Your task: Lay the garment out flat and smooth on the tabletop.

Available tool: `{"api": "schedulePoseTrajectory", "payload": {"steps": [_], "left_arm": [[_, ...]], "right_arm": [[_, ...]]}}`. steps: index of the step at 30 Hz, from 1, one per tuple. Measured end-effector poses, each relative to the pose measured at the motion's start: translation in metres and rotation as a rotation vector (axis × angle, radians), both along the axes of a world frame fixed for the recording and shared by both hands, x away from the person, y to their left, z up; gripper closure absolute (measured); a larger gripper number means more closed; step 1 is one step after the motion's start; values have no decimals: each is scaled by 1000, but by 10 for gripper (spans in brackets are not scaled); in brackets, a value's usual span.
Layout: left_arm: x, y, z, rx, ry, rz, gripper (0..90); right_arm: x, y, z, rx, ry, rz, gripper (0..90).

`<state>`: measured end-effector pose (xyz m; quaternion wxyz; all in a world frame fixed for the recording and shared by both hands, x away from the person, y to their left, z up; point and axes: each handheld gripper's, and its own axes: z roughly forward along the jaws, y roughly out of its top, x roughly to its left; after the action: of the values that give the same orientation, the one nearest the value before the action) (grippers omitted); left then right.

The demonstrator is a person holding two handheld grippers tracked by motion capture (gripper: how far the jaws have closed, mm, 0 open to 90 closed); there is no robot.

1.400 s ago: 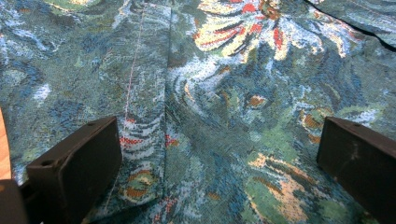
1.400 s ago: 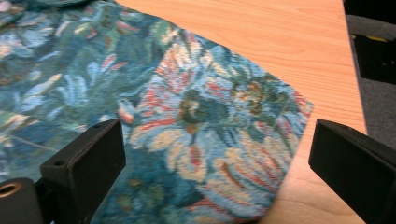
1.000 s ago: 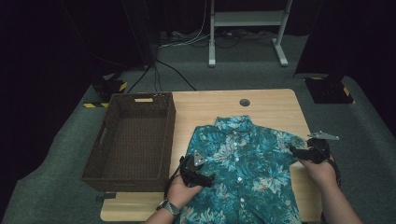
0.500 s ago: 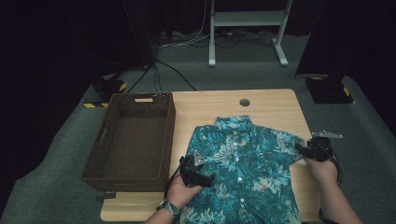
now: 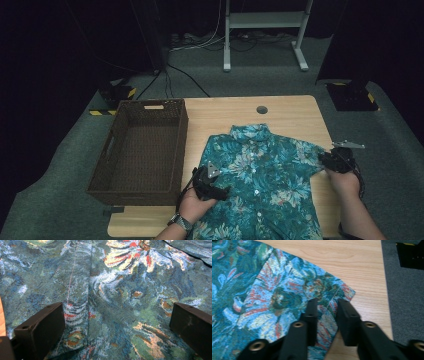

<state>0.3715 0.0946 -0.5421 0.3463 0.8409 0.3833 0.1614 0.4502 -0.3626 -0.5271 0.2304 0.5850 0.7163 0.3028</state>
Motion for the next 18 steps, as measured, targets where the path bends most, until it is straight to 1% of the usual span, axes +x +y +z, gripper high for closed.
{"api": "schedulePoseTrajectory", "payload": {"steps": [3, 5, 10, 13, 18], "left_arm": [[0, 0, 0, 1, -1, -1, 0], [0, 0, 0, 1, -1, -1, 0], [0, 0, 0, 2, 0, -1, 0], [0, 0, 0, 3, -2, -2, 0], [0, 0, 0, 1, -2, 0, 0]], "right_arm": [[-1, 4, -1, 9, -7, 0, 827], [-2, 6, -2, 15, -14, -8, 865], [-4, 11, 0, -10, -22, -18, 872], [-7, 13, 5, -7, -47, -31, 872], [-12, 20, 19, -24, -97, -23, 870]]}}
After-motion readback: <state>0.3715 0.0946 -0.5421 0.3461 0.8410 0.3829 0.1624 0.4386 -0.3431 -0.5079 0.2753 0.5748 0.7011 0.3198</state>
